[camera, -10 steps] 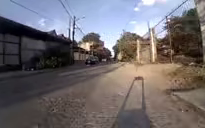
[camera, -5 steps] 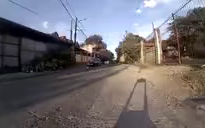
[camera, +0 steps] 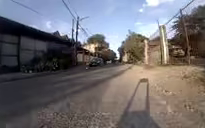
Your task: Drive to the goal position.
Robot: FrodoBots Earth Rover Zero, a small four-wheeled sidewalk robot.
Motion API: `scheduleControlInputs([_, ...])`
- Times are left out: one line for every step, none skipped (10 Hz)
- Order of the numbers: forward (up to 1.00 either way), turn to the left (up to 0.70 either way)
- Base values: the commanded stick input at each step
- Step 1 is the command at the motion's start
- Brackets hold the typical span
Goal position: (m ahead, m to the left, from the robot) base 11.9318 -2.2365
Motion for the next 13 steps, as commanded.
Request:
scheduleControlInputs([0.98, -0.39])
scheduleControlInputs([0.98, -0.39])
scheduleControlInputs([0.98, -0.39])
scheduleControlInputs([0.98, -0.27])
scheduleControlInputs([0.98, -0.03])
scheduleControlInputs([0.98, 0.0])
scheduleControlInputs([0.98, 0.0])
scheduleControlInputs([0.98, 0.0])
scheduleControlInputs([0.98, 0.0])
scheduleControlInputs([0.98, 0.0])
scheduleControlInputs([0.98, 0.0])
scheduleControlInputs([0.98, 0.0])
scheduleControlInputs([0.98, 0.0])
